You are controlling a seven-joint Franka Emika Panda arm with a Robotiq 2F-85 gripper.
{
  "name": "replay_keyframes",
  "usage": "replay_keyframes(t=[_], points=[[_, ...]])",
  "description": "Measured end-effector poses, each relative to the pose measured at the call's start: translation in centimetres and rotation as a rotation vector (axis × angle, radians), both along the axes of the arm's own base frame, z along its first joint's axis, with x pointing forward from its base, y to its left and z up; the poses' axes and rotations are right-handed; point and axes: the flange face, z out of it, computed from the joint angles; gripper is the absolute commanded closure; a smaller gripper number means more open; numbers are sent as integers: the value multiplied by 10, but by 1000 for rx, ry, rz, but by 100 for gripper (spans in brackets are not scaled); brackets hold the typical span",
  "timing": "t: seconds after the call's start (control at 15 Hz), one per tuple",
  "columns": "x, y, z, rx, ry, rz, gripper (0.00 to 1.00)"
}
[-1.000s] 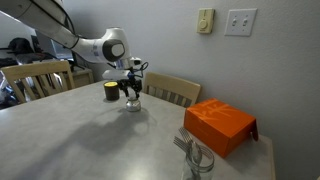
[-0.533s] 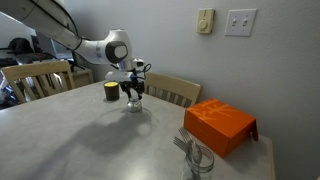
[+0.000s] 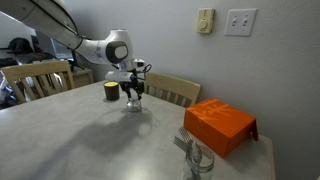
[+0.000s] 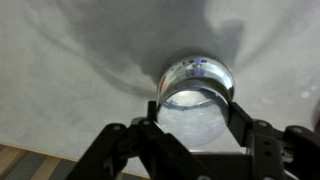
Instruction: Place the lid on the jar
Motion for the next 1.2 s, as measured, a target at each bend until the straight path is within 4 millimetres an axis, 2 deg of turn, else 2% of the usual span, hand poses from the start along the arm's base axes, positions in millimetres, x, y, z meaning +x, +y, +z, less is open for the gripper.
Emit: replay_keyframes(t=[1.2], points=[[-4,11,-1,37,13,-3,56]])
